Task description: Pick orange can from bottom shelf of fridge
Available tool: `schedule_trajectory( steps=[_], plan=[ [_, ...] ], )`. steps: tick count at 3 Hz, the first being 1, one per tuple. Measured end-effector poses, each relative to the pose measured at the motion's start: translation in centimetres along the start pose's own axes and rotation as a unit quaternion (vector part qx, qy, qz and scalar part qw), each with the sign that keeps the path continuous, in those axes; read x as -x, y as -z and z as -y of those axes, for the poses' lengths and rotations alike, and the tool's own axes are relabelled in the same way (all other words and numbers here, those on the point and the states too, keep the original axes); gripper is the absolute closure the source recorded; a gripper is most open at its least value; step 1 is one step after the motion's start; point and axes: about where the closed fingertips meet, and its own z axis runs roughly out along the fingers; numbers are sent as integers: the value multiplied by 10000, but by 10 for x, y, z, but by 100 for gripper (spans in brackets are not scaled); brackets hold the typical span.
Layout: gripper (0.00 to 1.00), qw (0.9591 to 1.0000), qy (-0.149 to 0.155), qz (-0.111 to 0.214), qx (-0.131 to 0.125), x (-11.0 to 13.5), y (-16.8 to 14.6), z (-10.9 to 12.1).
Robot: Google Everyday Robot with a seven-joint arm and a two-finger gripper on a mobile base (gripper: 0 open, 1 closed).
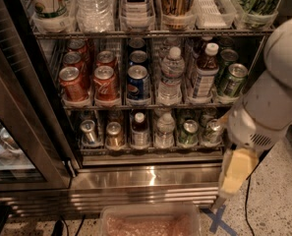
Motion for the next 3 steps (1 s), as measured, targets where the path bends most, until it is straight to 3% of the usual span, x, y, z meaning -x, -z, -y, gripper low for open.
schedule_trajectory(
  steps=[1,2,3],
  plan=[
    [0,9990,247,93,362,11,-37,-25],
    [0,9992,222,118,321,14,-39,-26],
    [0,9972,272,564,418,36,-75,-34]
  ],
)
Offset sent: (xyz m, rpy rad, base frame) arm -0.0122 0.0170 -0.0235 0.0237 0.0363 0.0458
